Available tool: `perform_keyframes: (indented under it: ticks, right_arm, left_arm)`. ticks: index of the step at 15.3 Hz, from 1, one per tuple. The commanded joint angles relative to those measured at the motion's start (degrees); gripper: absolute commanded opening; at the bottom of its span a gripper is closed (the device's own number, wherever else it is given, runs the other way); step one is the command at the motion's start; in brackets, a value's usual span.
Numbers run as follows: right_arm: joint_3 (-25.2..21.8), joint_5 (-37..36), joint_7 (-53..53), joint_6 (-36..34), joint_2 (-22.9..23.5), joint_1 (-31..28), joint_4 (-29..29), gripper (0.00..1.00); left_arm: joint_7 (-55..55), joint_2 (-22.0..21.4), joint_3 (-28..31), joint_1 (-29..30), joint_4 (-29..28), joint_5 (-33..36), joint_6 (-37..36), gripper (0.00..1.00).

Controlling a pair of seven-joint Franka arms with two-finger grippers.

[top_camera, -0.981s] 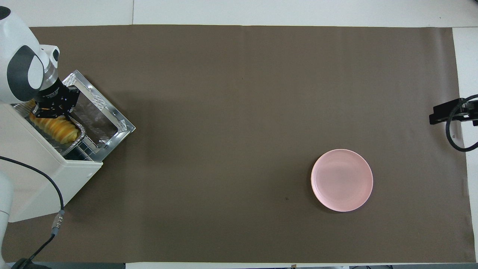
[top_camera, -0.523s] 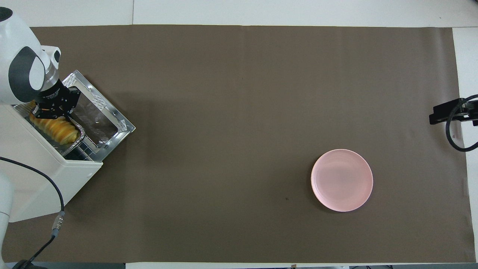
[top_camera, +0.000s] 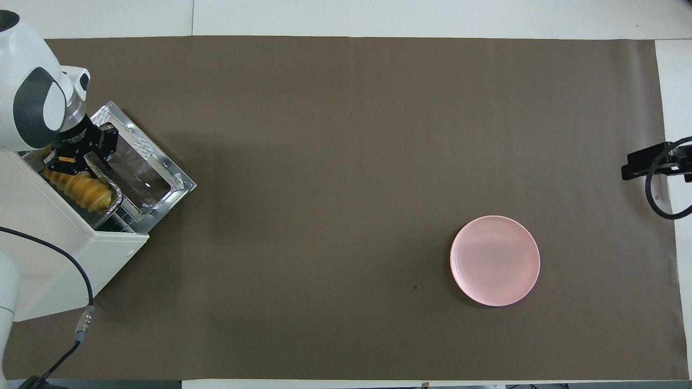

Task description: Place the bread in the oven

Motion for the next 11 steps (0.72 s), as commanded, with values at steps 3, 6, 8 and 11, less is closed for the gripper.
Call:
perform_keyframes:
  ticks: [3,6,8,11]
  right_arm:
    - [0.42,-0.43,-0.29,-0.56,-0.80,-0.42,-0.62,1.00]
    - [0.42,-0.43,-0.29,-0.56,-0.80,-0.42,-0.62,1.00]
    - [0.42,-0.43,-0.29,-0.56,-0.80,-0.42,-0.62,1.00]
    - [0.42,-0.43,-0.29,-0.56,-0.80,-0.42,-0.62,1.00]
  left_arm:
    - [0.86,-2.31,0.12,-2.34,-1.95,2.03,2.24,1.00]
    - [1.12,-2.22,0.12,-3.84,-1.94,3.35,3.74,1.00]
    - [5.32,-2.22,0.12,-5.15,-1.33,4.67,3.57,1.00]
    - [14.70,-3.88,-0.14,-5.33,-1.07,4.58,3.74,1.00]
